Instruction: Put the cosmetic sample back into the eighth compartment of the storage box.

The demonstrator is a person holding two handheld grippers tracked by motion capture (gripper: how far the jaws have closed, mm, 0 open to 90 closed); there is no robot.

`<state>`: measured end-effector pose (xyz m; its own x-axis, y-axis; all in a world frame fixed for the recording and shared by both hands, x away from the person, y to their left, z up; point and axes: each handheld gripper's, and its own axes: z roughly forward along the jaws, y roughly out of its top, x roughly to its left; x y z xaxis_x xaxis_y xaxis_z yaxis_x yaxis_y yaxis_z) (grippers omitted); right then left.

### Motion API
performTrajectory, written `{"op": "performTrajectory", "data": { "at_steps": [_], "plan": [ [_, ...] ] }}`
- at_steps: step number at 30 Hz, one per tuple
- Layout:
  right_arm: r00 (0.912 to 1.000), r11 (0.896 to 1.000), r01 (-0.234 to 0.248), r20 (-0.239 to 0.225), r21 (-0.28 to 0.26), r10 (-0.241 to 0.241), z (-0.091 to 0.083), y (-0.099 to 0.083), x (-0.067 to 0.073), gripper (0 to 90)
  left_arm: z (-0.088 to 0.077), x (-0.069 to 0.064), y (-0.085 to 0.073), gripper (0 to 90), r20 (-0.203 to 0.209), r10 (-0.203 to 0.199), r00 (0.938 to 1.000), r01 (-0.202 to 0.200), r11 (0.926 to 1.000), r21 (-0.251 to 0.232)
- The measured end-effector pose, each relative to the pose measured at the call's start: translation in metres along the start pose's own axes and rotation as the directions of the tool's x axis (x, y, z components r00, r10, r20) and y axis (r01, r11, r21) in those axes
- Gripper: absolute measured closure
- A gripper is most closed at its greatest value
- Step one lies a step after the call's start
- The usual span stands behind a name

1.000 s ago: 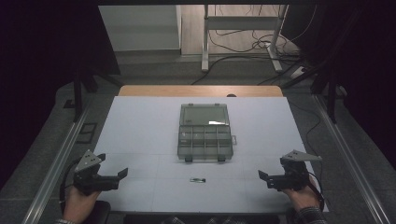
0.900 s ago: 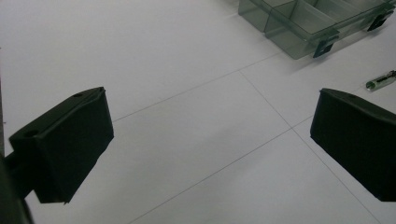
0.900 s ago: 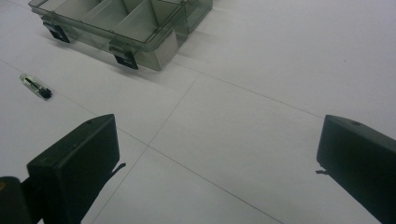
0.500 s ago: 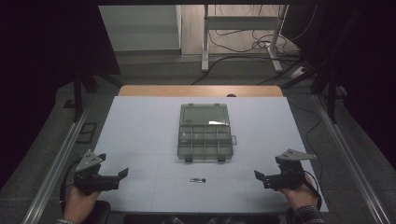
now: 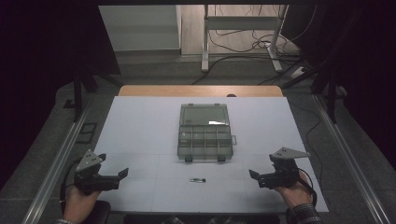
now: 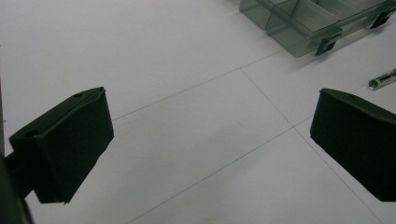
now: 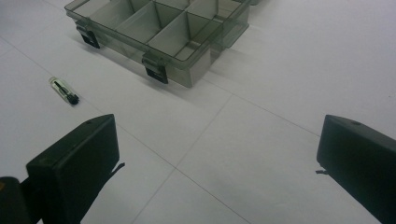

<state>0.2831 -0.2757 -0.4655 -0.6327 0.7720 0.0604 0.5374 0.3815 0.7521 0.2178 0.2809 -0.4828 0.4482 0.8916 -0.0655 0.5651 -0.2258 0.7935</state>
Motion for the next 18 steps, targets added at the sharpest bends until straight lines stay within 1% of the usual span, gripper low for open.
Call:
{"op": "performTrajectory", "data": {
  "at_steps": [10,12,18],
  "plan": [
    [0.999,1.0,0.016,-0.042,0.01,-0.016,0.01,0.007,0.009,0.0,0.0,0.0,0.0,0.0,0.0,0.0,1.0,0.0,1.0,0.001],
    [0.9986,0.999,0.027,-0.045,0.019,-0.026,0.012,0.008,0.011,0.0,0.0,0.0,0.0,0.0,0.001,0.0,1.0,0.0,1.0,0.001],
    [0.9979,0.999,0.032,-0.057,0.032,-0.03,0.016,0.012,0.014,0.0,0.0,0.0,0.0,0.0,0.002,-0.003,1.0,0.003,1.0,0.001]
  ]
}}
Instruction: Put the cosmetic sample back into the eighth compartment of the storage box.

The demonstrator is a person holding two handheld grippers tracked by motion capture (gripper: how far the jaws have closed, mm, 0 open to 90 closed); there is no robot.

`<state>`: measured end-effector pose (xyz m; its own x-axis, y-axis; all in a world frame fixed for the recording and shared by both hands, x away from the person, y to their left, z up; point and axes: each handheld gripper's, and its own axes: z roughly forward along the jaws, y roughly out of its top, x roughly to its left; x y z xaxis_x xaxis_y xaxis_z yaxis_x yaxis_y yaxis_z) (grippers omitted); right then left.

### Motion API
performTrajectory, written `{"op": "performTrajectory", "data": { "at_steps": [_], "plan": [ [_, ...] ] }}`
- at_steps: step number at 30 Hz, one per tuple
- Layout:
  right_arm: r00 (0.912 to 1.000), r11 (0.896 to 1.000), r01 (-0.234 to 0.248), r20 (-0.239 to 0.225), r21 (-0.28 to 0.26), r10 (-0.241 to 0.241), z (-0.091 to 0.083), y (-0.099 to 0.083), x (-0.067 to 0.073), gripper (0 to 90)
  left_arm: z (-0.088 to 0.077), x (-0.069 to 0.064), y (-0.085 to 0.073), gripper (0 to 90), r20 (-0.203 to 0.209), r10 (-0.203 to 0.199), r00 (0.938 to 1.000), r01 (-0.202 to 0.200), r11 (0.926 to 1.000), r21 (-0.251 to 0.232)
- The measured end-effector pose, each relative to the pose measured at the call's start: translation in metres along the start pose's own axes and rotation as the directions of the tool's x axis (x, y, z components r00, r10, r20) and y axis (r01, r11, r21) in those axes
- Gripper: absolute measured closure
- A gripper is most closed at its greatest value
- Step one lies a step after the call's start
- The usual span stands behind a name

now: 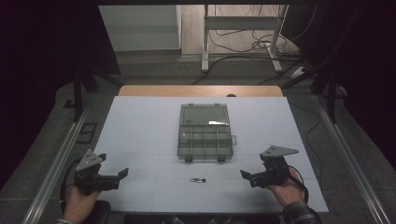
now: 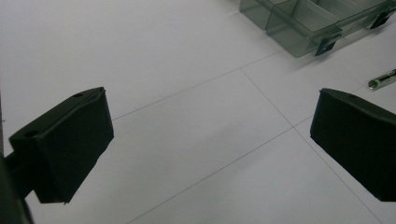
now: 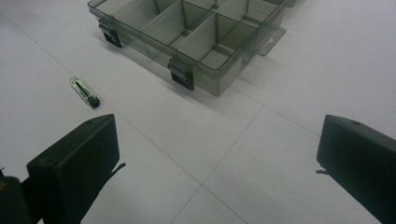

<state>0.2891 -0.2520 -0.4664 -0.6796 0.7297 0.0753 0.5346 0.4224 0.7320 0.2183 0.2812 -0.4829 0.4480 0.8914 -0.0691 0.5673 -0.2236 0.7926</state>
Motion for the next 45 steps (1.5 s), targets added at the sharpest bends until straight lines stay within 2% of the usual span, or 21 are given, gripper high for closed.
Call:
{"op": "performTrajectory", "data": {
  "at_steps": [7,16,26,34,45],
  "plan": [
    [1.0,1.0,0.006,0.001,0.008,-0.006,0.006,0.005,0.004,0.0,0.0,0.0,0.0,0.0,0.001,0.0,1.0,0.0,1.0,0.001],
    [0.9995,0.999,0.005,-0.033,0.033,-0.004,0.014,0.01,0.009,0.0,0.0,0.0,0.0,0.0,0.001,-0.001,1.0,0.001,1.0,0.001],
    [0.9983,0.999,0.018,-0.055,0.031,-0.017,0.023,0.017,0.015,0.0,0.0,0.0,0.0,0.0,0.001,-0.001,1.0,0.001,1.0,0.0],
    [0.9969,0.999,0.019,-0.077,0.051,-0.015,0.03,0.021,0.017,0.0,0.0,0.001,0.0,0.0,0.002,-0.002,1.0,0.002,1.0,-0.001],
    [0.9942,0.995,0.046,-0.101,0.09,-0.037,0.043,0.027,0.025,0.0,0.0,0.001,0.0,0.0,0.003,-0.003,1.0,0.003,1.0,0.0]
  ]
}}
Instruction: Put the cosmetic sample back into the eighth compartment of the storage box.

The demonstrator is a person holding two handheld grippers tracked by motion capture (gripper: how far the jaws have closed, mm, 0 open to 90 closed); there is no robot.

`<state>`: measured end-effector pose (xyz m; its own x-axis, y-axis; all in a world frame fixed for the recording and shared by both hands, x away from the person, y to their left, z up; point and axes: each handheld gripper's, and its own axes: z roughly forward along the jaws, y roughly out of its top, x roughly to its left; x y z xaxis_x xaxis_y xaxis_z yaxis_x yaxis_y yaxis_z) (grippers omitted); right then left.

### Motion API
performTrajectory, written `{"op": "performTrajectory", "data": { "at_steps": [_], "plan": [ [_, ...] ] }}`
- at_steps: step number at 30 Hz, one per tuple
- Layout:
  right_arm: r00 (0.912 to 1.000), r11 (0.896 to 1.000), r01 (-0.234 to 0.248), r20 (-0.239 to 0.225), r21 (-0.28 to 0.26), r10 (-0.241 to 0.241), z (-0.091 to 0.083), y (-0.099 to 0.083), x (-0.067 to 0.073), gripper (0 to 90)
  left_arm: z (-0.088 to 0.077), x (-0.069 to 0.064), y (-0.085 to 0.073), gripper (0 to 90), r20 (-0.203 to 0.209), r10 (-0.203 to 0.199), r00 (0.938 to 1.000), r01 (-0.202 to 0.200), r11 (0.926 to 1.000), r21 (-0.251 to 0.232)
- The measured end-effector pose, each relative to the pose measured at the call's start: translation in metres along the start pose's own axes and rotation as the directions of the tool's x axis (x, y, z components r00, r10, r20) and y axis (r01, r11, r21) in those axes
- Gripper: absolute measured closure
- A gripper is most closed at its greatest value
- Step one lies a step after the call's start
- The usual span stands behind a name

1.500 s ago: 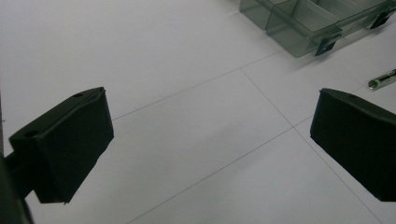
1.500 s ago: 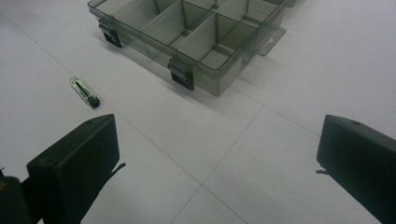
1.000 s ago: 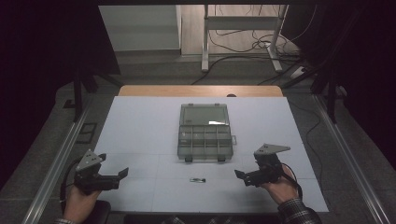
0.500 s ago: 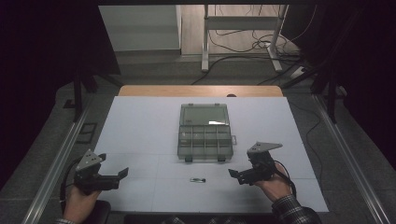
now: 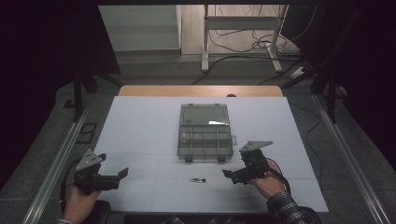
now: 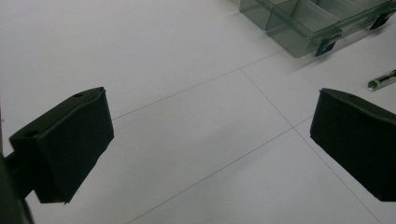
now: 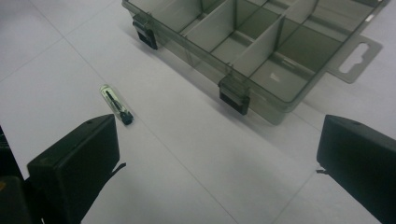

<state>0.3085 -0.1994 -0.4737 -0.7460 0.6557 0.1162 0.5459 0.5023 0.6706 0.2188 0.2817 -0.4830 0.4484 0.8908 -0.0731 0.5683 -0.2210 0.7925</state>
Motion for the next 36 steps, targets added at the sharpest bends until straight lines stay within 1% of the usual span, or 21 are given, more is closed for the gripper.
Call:
{"op": "performTrajectory", "data": {
  "at_steps": [3,7,9,11,13,16,18,20,23,25,26,28,32,36],
  "plan": [
    [1.0,1.0,0.006,0.003,0.018,-0.006,0.003,0.002,0.002,0.0,0.0,0.0,0.0,0.0,0.001,0.0,1.0,0.0,1.0,0.0],
    [0.9996,0.999,0.026,0.009,0.036,-0.027,0.009,0.006,0.006,0.0,0.0,0.0,0.0,0.0,0.001,-0.001,1.0,0.001,1.0,0.001],
    [0.9995,0.999,0.028,0.013,0.043,-0.028,0.01,0.006,0.007,0.0,0.0,0.0,0.0,0.0,0.001,-0.001,1.0,0.001,1.0,0.001],
    [0.9987,0.997,0.048,0.013,0.066,-0.049,0.015,0.008,0.01,0.0,0.0,0.0,0.0,0.0,0.001,0.0,1.0,0.0,1.0,0.001],
    [0.9987,0.996,0.051,0.002,0.077,-0.052,0.018,0.01,0.013,0.0,0.0,0.0,0.0,0.0,0.001,-0.001,1.0,0.001,1.0,0.001],
    [0.9981,0.995,0.062,-0.005,0.083,-0.062,0.021,0.012,0.015,0.0,0.0,0.0,0.0,0.0,0.001,-0.001,1.0,0.001,1.0,0.001],
    [0.9982,0.995,0.06,-0.007,0.085,-0.059,0.022,0.012,0.015,0.0,0.0,0.0,0.0,0.0,0.001,0.0,1.0,0.0,1.0,0.002],
    [0.9976,0.994,0.067,-0.021,0.091,-0.066,0.026,0.014,0.017,0.0,0.0,0.0,0.0,0.0,0.001,-0.001,1.0,0.001,1.0,0.001],
    [0.9975,0.993,0.07,-0.015,0.094,-0.069,0.028,0.016,0.02,0.0,0.0,0.0,0.0,0.0,0.0,-0.002,1.0,0.002,1.0,0.001],
    [0.9967,0.991,0.08,-0.024,0.108,-0.078,0.033,0.018,0.023,0.0,0.0,0.0,0.0,0.0,0.0,-0.001,1.0,0.001,1.0,0.001],
    [0.9967,0.991,0.08,-0.024,0.108,-0.078,0.033,0.018,0.023,0.0,0.0,0.0,0.0,0.0,0.0,-0.001,1.0,0.001,1.0,0.001],
    [0.9965,0.988,0.083,-0.021,0.127,-0.081,0.037,0.019,0.026,0.0,0.0,0.0,0.0,0.0,0.0,-0.001,1.0,0.001,1.0,0.001],
    [0.9962,0.987,0.083,-0.035,0.14,-0.079,0.044,0.022,0.03,3.9,0.0,0.0,0.0,0.0,0.001,-0.002,1.0,0.002,1.0,0.002],
    [0.9954,0.986,0.084,-0.058,0.143,-0.076,0.048,0.025,0.033,9.3,0.0,0.0,0.0,0.0,0.001,-0.001,1.0,0.001,1.0,0.002]
  ]
}}
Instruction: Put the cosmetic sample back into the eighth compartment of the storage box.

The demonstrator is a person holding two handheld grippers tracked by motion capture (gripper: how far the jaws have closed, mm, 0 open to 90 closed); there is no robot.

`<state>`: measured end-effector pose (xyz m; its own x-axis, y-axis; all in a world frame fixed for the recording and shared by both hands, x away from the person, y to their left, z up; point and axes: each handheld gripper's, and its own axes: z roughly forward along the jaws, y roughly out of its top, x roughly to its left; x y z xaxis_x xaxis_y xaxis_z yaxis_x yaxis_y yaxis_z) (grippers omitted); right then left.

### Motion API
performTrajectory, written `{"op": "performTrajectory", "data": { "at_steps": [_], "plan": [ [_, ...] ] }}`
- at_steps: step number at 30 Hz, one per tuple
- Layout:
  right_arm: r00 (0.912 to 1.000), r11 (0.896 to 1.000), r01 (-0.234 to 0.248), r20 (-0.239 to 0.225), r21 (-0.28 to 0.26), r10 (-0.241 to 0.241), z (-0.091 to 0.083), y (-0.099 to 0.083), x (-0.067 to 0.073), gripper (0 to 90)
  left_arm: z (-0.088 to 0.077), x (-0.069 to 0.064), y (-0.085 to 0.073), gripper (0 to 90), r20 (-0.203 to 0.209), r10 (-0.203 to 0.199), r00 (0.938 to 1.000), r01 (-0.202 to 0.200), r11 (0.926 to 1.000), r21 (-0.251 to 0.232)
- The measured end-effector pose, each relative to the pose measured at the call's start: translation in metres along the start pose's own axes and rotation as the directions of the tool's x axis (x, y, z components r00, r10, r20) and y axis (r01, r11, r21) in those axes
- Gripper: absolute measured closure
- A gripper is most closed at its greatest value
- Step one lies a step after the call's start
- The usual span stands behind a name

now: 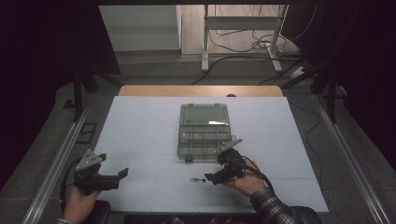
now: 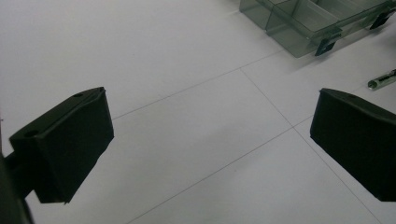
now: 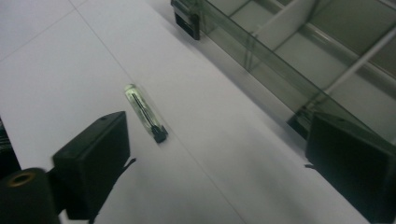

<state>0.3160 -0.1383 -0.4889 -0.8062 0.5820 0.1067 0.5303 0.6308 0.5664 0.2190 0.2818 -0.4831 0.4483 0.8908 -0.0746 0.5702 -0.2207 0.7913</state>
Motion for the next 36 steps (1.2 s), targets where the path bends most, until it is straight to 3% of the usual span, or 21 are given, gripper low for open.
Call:
{"op": "performTrajectory", "data": {
  "at_steps": [7,11,14,15,17,18,22,26,27,30,36],
  "plan": [
    [0.9988,0.999,0.029,-0.041,0.027,-0.028,0.008,0.005,0.005,24.4,0.0,0.0,0.0,0.0,0.0,0.0,1.0,0.0,1.0,0.0],
    [0.9943,0.997,0.068,-0.085,0.049,-0.063,0.015,0.009,0.011,40.9,0.0,0.0,0.0,0.0,0.001,-0.001,1.0,0.001,1.0,0.0],
    [0.9912,0.994,0.088,-0.104,0.063,-0.081,0.018,0.011,0.014,47.2,0.0,0.0,0.0,0.0,0.0,0.001,1.0,-0.001,1.0,0.001],
    [0.9887,0.991,0.109,-0.111,0.071,-0.101,0.021,0.012,0.015,53.7,0.0,0.0,0.0,0.0,0.0,0.001,1.0,-0.001,1.0,0.001],
    [0.9867,0.99,0.122,-0.117,0.074,-0.113,0.022,0.012,0.017,56.0,0.0,0.0,0.0,0.0,0.001,0.002,1.0,-0.002,1.0,0.001],
    [0.9834,0.986,0.145,-0.122,0.081,-0.134,0.025,0.013,0.02,61.5,0.0,0.0,0.0,0.0,0.001,0.001,1.0,-0.001,1.0,0.001],
    [0.9784,0.981,0.17,-0.135,0.092,-0.157,0.03,0.016,0.023,67.3,0.0,0.0,0.0,0.0,0.001,0.001,1.0,-0.001,1.0,0.002],
    [0.9715,0.971,0.208,-0.14,0.117,-0.191,0.039,0.018,0.029,73.0,0.0,0.0,0.0,0.0,0.001,0.001,1.0,-0.001,1.0,0.002],
    [0.9681,0.963,0.233,-0.125,0.133,-0.217,0.044,0.017,0.032,79.8,0.0,0.0,0.0,0.0,0.001,0.001,1.0,-0.001,1.0,0.001],
    [0.9678,0.96,0.242,-0.106,0.138,-0.228,0.044,0.018,0.033,80.4,0.0,0.0,0.0,0.0,0.001,0.002,1.0,-0.002,1.0,0.002],
    [0.9738,0.968,0.215,-0.105,0.132,-0.202,0.042,0.018,0.032,80.8,0.0,0.0,0.0,0.1,0.0,0.006,1.0,-0.006,1.0,0.003]
  ]
}}
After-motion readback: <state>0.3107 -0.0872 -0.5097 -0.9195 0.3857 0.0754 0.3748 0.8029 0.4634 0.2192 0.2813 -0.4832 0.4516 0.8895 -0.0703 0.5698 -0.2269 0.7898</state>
